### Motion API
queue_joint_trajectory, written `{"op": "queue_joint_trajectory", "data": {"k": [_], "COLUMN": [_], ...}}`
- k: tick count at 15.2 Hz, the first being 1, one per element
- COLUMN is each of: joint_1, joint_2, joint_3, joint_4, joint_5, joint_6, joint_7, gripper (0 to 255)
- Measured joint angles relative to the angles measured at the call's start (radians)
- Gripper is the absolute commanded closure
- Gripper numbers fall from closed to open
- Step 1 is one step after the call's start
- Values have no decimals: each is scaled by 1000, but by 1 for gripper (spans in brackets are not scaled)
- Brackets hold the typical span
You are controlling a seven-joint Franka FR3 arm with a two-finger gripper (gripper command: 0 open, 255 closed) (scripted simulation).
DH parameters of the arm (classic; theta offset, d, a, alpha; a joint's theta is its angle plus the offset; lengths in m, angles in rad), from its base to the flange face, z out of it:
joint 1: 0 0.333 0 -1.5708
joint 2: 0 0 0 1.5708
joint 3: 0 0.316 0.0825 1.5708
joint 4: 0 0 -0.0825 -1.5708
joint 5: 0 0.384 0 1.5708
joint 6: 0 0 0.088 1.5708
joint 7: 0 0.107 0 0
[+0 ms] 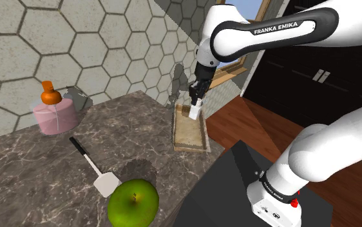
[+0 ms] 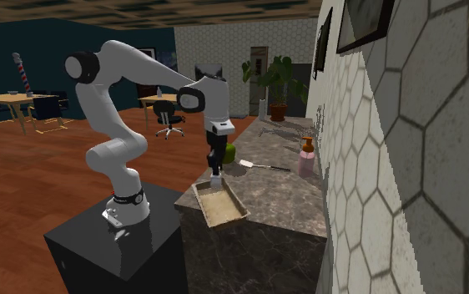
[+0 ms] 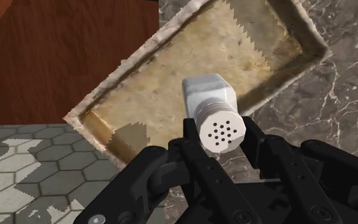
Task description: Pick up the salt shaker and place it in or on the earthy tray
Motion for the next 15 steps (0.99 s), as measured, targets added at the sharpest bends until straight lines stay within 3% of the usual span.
{"op": "queue_joint_trajectory", "data": {"k": [6,12,13,15], "joint_1": [0,1,1,1], "joint_2": [29,34,34,34], "joint_3": [6,7,7,7], "joint_4": [-53,-59,-59,-59], "joint_5": [0,0,0,0], "joint_6": [81,93,93,93], "joint_7": [1,3,3,3], "gripper": [255,255,0,0]}}
